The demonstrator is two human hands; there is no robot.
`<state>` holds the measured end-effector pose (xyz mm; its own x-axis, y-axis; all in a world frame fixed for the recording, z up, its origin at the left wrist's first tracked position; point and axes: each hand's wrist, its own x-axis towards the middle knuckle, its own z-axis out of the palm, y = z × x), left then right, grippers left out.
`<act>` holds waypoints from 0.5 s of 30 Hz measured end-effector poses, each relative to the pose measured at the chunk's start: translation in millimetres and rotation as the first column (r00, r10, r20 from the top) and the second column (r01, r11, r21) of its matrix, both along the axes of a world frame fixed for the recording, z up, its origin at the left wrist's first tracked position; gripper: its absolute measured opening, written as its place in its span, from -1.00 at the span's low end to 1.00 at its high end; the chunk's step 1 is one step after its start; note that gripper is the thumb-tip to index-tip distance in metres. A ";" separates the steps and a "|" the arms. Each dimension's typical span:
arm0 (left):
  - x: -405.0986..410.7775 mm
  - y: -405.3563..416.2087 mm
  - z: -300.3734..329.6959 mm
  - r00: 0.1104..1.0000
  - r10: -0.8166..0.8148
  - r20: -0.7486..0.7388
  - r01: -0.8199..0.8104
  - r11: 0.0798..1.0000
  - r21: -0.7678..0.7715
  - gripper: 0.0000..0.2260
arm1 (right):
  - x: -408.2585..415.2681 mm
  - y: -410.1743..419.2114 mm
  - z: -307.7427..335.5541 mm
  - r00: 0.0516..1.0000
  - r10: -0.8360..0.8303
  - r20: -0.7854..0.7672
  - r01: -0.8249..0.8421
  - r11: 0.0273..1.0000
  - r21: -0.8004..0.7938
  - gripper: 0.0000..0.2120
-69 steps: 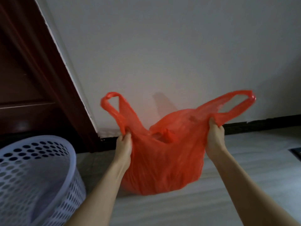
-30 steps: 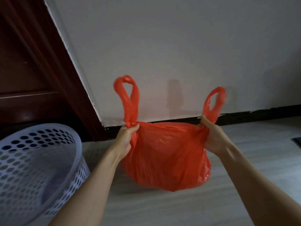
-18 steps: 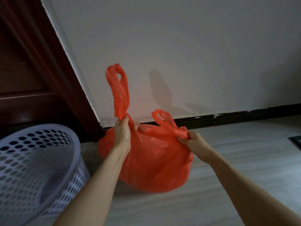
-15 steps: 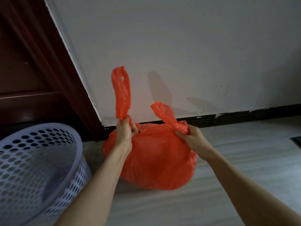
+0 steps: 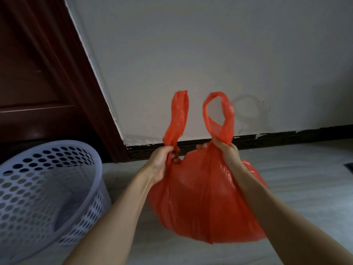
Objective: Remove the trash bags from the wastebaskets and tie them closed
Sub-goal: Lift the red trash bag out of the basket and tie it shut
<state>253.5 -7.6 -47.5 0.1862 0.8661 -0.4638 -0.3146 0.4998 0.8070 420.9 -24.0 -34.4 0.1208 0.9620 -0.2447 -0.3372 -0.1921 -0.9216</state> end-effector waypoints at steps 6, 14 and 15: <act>3.7 -7.2 15.5 0.982 -0.092 0.164 0.063 0.982 0.177 -0.70 | 16.5 -0.1 -14.2 1.000 0.014 0.017 -0.011 0.983 -0.185 -0.81; 9.6 -5.0 11.5 0.998 0.002 0.060 -0.016 0.972 0.236 -0.72 | 8.4 -7.1 -1.6 0.962 0.108 -0.250 -0.173 0.951 -0.257 -0.71; 9.3 -4.8 11.5 0.997 0.009 0.071 -0.025 0.973 0.227 -0.73 | 6.5 -5.3 -2.9 0.958 0.096 -0.269 -0.163 0.957 -0.239 -0.70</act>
